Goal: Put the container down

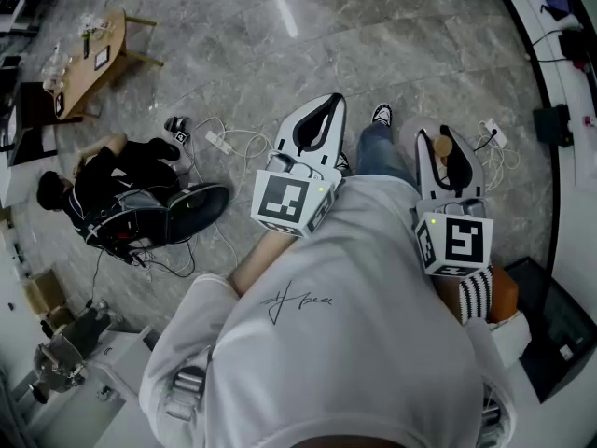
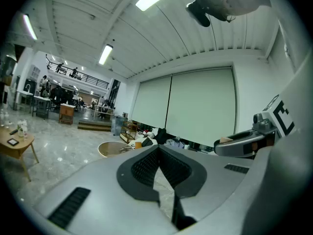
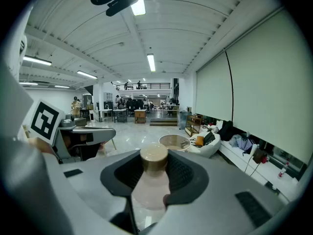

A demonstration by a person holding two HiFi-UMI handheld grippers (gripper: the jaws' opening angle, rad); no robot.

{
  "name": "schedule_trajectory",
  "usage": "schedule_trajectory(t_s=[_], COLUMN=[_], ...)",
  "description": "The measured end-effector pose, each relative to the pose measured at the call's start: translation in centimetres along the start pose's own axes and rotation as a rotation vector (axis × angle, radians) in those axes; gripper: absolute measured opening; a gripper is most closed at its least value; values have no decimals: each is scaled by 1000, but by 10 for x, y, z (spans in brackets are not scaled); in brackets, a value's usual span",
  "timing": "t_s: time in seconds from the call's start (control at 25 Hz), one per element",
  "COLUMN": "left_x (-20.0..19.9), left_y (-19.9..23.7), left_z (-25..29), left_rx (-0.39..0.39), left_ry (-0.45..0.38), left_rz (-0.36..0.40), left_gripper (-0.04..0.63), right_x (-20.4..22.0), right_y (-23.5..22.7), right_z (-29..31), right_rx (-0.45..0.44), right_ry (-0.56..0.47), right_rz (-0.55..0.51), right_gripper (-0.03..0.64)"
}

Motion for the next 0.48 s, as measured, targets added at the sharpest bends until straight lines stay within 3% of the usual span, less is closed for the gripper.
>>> schedule_trajectory(t_s=[0.48], left_x=[-28], left_y=[20], left_z=[51], left_rx=[-36], left_ry=[-13], left_rz=[11], left_gripper=[18], right_x=[-22], right_y=[-43], right_z=[53], right_rx=[-30], right_ry=[-8], right_rz=[7], right_gripper=[140])
Point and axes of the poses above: the fingertips, and each gripper's own axes: z forward along the fingers, y to its left, x out of its underside, the point moved 8 cm from there along -z, backward along the fingers, and after that the axes turned 7 degrees about -z, right-handed, at the moved point
